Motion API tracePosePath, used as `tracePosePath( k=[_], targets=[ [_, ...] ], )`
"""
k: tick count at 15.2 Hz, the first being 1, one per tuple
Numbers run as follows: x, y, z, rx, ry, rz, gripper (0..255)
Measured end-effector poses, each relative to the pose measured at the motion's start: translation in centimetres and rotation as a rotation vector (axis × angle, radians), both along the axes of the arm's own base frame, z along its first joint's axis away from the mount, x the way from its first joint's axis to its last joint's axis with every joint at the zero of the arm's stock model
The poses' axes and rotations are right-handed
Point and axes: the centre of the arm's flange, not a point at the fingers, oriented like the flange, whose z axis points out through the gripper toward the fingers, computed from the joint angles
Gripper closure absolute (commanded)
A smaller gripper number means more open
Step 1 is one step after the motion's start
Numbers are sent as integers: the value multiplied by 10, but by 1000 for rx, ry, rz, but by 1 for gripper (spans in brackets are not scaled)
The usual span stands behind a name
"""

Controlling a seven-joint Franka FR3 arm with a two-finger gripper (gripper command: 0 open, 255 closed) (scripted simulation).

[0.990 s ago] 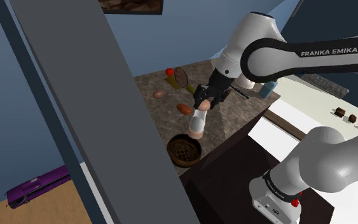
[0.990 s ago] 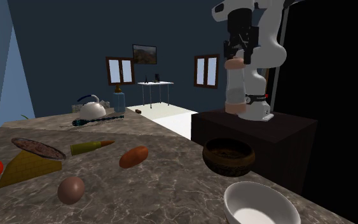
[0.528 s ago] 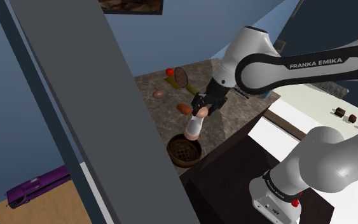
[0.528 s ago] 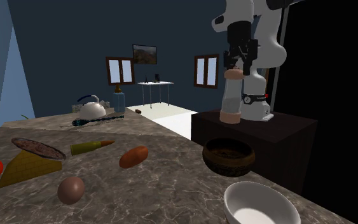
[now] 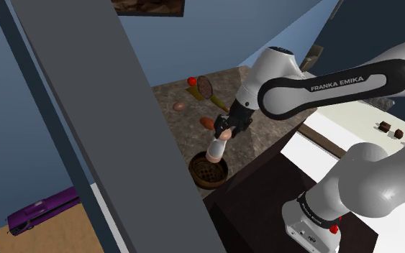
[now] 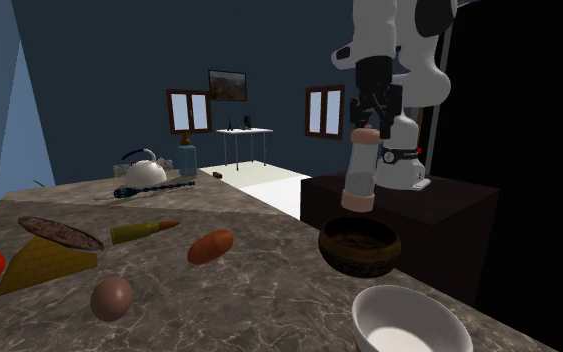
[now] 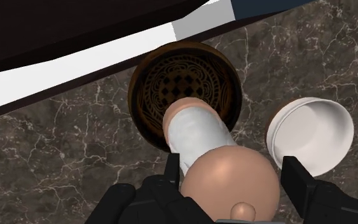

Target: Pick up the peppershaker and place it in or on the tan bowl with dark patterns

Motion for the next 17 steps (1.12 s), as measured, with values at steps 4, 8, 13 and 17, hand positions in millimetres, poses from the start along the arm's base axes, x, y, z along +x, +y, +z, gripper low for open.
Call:
tracePosePath(
  k=[4,8,13,17],
  targets=[
    [-1,0,-21,0,0,0,255],
    [0,0,-42,0,0,0,255],
    [0,0,-57,0,0,0,255],
    [0,0,-58,0,-1,0,0]
  ],
)
